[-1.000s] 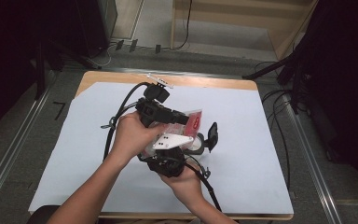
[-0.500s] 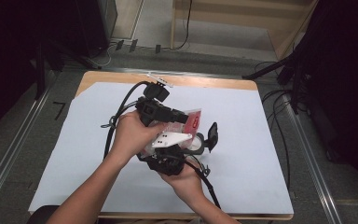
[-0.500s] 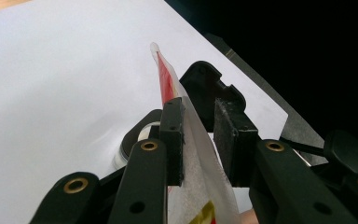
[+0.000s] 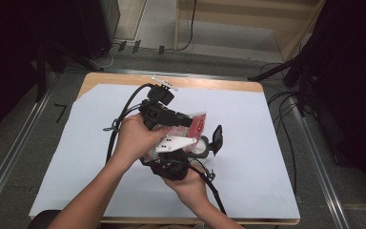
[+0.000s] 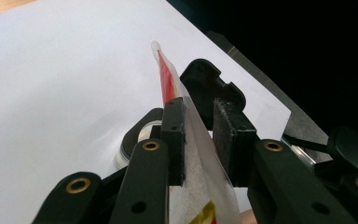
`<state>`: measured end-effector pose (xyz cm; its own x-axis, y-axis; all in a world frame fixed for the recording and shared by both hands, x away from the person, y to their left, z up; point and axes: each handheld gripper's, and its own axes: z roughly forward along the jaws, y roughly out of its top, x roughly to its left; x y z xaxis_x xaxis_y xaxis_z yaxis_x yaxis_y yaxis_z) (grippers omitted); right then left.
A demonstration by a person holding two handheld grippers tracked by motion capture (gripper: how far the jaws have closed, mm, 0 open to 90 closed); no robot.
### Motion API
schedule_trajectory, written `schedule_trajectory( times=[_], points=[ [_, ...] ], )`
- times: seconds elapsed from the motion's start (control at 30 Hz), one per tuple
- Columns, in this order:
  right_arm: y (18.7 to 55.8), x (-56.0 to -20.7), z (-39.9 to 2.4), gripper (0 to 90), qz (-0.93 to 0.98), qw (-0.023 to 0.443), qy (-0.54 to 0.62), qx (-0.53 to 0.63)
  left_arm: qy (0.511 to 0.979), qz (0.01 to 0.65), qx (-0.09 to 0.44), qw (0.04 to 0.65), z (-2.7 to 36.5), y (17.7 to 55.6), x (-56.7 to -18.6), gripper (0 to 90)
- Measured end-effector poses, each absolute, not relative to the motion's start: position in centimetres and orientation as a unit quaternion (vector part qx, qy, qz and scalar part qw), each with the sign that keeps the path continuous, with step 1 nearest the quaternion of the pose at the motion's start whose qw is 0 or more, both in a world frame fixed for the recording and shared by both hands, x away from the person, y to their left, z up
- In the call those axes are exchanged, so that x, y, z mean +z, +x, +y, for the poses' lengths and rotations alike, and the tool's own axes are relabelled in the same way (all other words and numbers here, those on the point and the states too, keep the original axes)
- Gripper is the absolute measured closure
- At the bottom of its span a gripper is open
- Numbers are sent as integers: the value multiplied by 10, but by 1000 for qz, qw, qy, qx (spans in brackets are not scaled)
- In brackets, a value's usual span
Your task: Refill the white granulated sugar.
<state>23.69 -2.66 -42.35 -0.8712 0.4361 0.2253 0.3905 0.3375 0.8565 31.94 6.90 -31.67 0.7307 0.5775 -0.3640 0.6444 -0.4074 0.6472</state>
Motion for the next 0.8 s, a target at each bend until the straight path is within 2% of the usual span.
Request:
schedule_trajectory(
  times=[0.8],
  points=[
    [233, -426, -28, 853, 815, 33, 244, 525, 842, 357, -34, 404, 65, 313, -316, 746]
  ],
)
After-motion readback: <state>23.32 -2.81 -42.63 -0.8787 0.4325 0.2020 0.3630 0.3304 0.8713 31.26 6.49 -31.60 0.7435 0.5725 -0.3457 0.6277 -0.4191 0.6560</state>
